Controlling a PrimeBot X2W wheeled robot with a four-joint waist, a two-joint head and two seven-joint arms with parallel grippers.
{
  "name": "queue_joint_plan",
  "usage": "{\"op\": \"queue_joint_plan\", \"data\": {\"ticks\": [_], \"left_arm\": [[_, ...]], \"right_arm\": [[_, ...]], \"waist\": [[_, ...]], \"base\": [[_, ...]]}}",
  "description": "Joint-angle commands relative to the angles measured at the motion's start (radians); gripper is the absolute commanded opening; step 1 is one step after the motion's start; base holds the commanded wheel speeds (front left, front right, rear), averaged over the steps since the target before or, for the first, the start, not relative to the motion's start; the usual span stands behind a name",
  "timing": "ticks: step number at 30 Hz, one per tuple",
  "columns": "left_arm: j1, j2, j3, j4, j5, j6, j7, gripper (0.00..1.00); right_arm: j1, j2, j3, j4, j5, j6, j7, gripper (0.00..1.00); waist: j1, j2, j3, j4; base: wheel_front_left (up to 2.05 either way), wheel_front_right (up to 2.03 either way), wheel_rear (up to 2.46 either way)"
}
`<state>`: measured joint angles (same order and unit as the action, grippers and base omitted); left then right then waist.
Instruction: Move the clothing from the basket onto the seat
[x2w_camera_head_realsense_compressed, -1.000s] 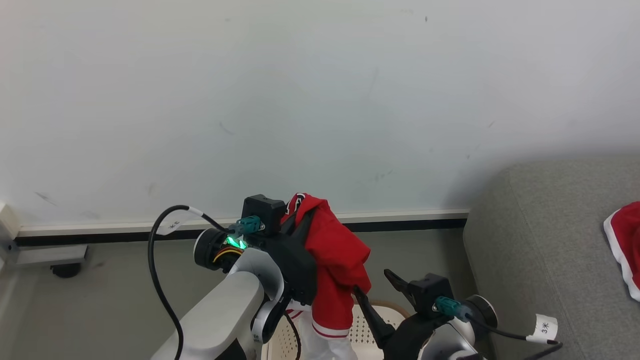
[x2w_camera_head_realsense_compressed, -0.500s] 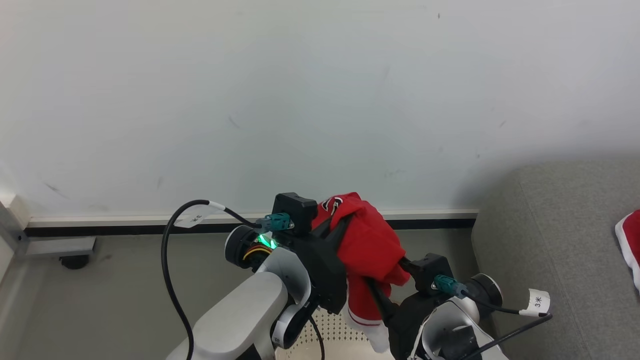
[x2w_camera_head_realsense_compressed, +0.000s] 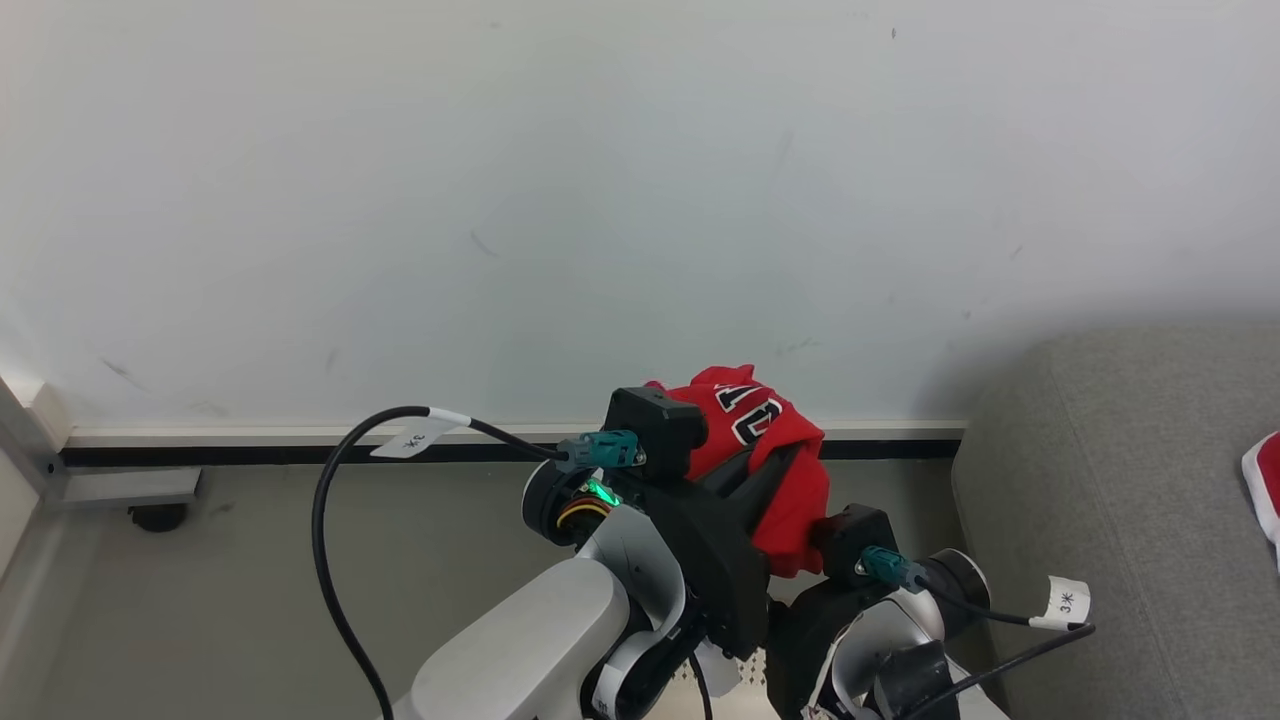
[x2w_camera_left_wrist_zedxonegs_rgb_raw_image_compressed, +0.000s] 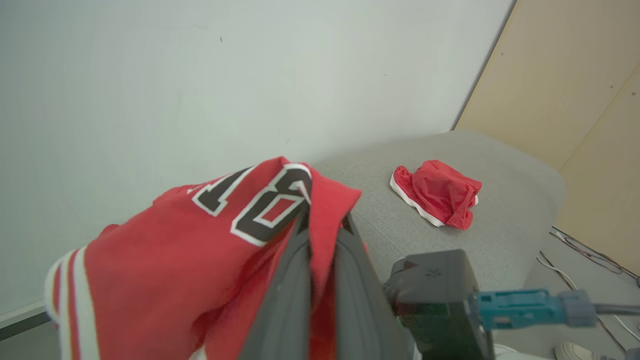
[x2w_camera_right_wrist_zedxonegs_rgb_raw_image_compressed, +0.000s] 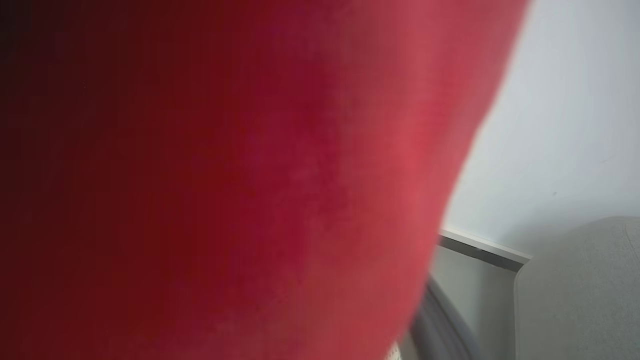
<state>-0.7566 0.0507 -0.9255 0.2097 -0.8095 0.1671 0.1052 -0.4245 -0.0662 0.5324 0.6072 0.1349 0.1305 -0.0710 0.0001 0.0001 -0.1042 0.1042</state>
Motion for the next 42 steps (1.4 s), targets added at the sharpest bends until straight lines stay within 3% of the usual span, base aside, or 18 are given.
{"op": "queue_joint_plan", "data": {"ticks": [1,2,3,7,8,9,10,11,22,31,37,42], "left_arm": [[0.018,0.003,-0.004,-0.010,0.002,0.004,0.002,0.00],[0.020,0.006,-0.005,-0.012,0.002,0.006,0.002,0.00],[0.023,0.010,-0.007,-0.015,0.004,0.008,0.003,0.00],[0.035,0.023,-0.004,-0.019,0.003,0.016,-0.005,0.00],[0.039,0.028,-0.002,-0.016,0.007,0.018,-0.009,0.05],[0.042,0.034,0.000,-0.011,0.012,0.020,-0.014,0.31],[0.043,0.039,0.003,-0.006,0.019,0.027,-0.025,0.83],[0.044,0.045,0.006,0.002,0.024,0.030,-0.033,1.00],[0.082,0.109,0.037,0.121,0.071,0.035,-0.188,1.00],[0.163,0.154,0.104,0.170,0.077,0.037,-0.347,1.00],[0.267,0.185,0.210,0.115,0.108,0.052,-0.371,1.00],[0.381,0.210,0.278,0.027,0.189,0.016,-0.372,1.00]], "right_arm": [[-0.016,0.005,0.006,0.004,0.011,0.000,-0.010,0.60],[-0.019,0.006,0.008,0.006,0.013,0.000,-0.012,0.36],[-0.020,0.007,0.010,0.007,0.016,0.000,-0.017,0.00],[-0.025,0.007,0.010,0.010,0.021,0.000,-0.030,0.00],[-0.026,0.007,0.008,0.010,0.024,0.000,-0.031,0.00],[-0.027,0.008,0.005,0.010,0.024,0.000,-0.032,0.00],[-0.027,0.008,0.004,0.009,0.026,0.000,-0.032,0.00],[-0.025,0.009,0.004,0.007,0.028,0.000,-0.031,0.00],[0.020,0.005,-0.010,-0.036,0.051,0.000,-0.027,0.00],[0.075,-0.012,-0.081,-0.094,0.042,0.000,-0.021,0.00],[0.127,-0.017,-0.154,-0.165,0.021,0.000,-0.006,0.00],[0.166,-0.019,-0.208,-0.233,0.000,0.000,0.013,0.00]], "waist": [[-0.0001,-0.0001,0.001,-0.003],[-0.0001,-0.0001,0.002,-0.005],[-0.0001,-0.0001,0.002,-0.007],[-0.0001,-0.0001,0.003,-0.014],[-0.0001,-0.0001,0.003,-0.016],[-0.0001,-0.0001,0.004,-0.018],[-0.0001,-0.0001,0.004,-0.020],[-0.0001,-0.0001,0.004,-0.023],[-0.0001,-0.0001,0.010,-0.068],[-0.0001,-0.0001,0.009,-0.101],[-0.0001,-0.0001,0.011,-0.104],[-0.0001,-0.0001,0.018,-0.109]], "base": [[0.00,0.00,0.00],[0.00,0.00,0.00],[0.00,0.00,0.00],[0.00,0.00,0.00],[0.00,0.00,0.00],[0.00,0.00,0.00],[0.00,0.00,0.00],[0.00,0.00,0.00],[0.00,0.00,0.00],[0.00,0.00,0.00],[0.00,0.00,0.00],[0.00,0.00,0.00]]}}
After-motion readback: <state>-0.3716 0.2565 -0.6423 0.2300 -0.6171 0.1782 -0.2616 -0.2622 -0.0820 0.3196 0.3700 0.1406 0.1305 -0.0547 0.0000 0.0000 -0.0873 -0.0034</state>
